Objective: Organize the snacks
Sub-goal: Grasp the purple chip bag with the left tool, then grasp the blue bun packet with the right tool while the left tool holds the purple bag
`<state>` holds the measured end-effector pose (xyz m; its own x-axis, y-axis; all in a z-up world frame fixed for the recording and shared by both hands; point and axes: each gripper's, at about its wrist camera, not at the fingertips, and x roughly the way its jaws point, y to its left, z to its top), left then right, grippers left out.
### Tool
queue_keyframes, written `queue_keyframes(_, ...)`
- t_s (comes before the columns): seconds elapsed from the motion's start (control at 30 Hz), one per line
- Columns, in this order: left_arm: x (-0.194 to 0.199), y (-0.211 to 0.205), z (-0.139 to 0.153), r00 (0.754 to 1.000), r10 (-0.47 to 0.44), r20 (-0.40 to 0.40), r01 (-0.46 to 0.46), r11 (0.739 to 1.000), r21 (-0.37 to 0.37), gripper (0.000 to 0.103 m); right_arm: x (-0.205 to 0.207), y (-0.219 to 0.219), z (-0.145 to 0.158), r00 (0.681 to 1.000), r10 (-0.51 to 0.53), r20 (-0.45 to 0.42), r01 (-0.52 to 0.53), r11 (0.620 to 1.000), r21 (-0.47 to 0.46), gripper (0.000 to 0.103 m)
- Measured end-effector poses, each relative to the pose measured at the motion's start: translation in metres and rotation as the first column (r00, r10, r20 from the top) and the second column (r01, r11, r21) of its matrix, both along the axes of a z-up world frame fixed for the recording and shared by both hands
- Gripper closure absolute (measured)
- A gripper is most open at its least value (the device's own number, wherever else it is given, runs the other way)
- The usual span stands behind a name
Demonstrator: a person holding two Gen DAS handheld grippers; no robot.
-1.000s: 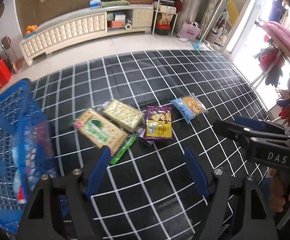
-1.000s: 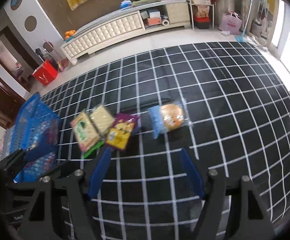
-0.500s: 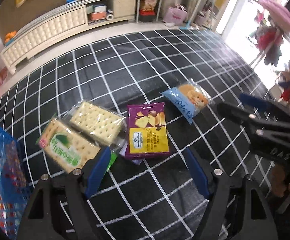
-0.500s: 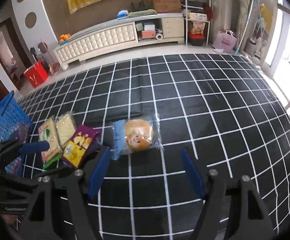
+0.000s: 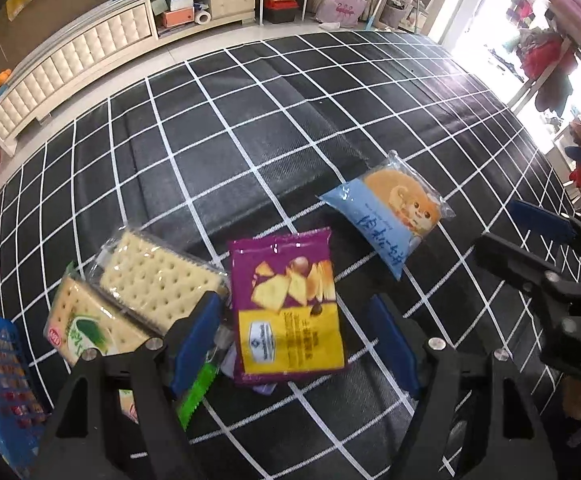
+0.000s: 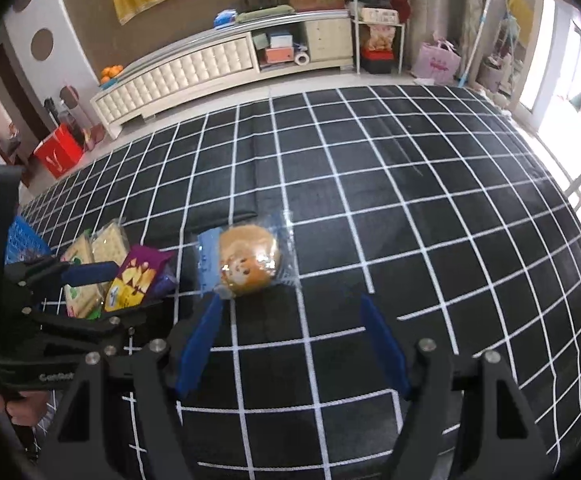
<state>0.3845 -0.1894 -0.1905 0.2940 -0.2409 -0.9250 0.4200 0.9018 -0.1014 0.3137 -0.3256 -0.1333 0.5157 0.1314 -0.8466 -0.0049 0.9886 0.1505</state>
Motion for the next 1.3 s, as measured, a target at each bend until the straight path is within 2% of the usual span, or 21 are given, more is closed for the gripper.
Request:
queue_keyframes(0.23, 0.006, -0.007, 0.002, 1.000, -0.001, 0.013, 0.001, 1.000, -0.001, 0.029, 0.002, -0.010, 0.002, 0.999, -0.047, 0.006, 0.047, 0.999, 0.009, 0.027)
queue_keyframes(0.43, -0.001, -0.003, 0.000, 1.000, 0.002, 0.016, -0.002, 1.000, 0.003, 0.050, 0.004, -0.011, 0.001, 0.999, -0.038, -0.021, 0.040, 0.996, 0.079, 0.027)
queue_keyframes(0.6, -0.007, 0.009, 0.005, 0.999, 0.025, 0.039, -0.024, 1.000, -0.006, 0.054, 0.003, -0.010, 0.003, 0.999, -0.045, -0.009, 0.046, 0.996, 0.071, 0.027)
queue_keyframes(0.77, -0.013, 0.023, 0.023, 0.992, 0.082, 0.093, -0.079, 0.996, -0.037, 0.055, 0.004, -0.010, 0.004, 0.999, -0.037, -0.015, 0.038, 0.993, 0.114, 0.027)
queue_keyframes(0.87, -0.021, 0.034, 0.034, 0.982, 0.129, 0.135, -0.122, 0.991, -0.060, 0.055, 0.013, -0.003, 0.007, 1.000, -0.008, -0.015, 0.010, 0.993, 0.119, 0.027)
queue_keyframes(0.97, -0.031, 0.050, 0.040, 0.973, 0.186, 0.138, -0.173, 0.980, -0.102, 0.055, 0.022, 0.013, 0.009, 0.998, 0.050, -0.023, -0.047, 0.992, 0.115, 0.027)
queue_keyframes(1.03, -0.037, 0.059, 0.042, 0.964, 0.220, 0.149, -0.206, 0.973, -0.104, 0.055, 0.027, 0.024, 0.008, 0.995, 0.094, -0.034, -0.089, 0.989, 0.119, 0.027)
queue_keyframes(1.13, -0.043, 0.073, 0.042, 0.949, 0.280, 0.144, -0.264, 0.957, -0.122, 0.055, 0.037, 0.039, 0.005, 0.990, 0.133, -0.037, -0.131, 0.990, 0.045, 0.027)
queue_keyframes(1.2, -0.048, 0.079, 0.042, 0.936, 0.313, 0.160, -0.297, 0.948, -0.117, 0.055, 0.042, 0.044, -0.001, 0.989, 0.148, -0.027, -0.148, 0.989, 0.003, 0.024)
queue_keyframes(1.23, -0.049, 0.082, 0.042, 0.931, 0.322, 0.171, -0.306, 0.945, -0.117, 0.055, 0.045, 0.044, -0.005, 0.989, 0.148, -0.029, -0.148, 0.989, -0.006, 0.018)
queue_keyframes(1.3, -0.051, 0.085, 0.043, 0.918, 0.345, 0.194, -0.327, 0.938, -0.120, 0.055, 0.047, 0.042, -0.013, 0.988, 0.151, -0.030, -0.151, 0.988, 0.015, 0.016)
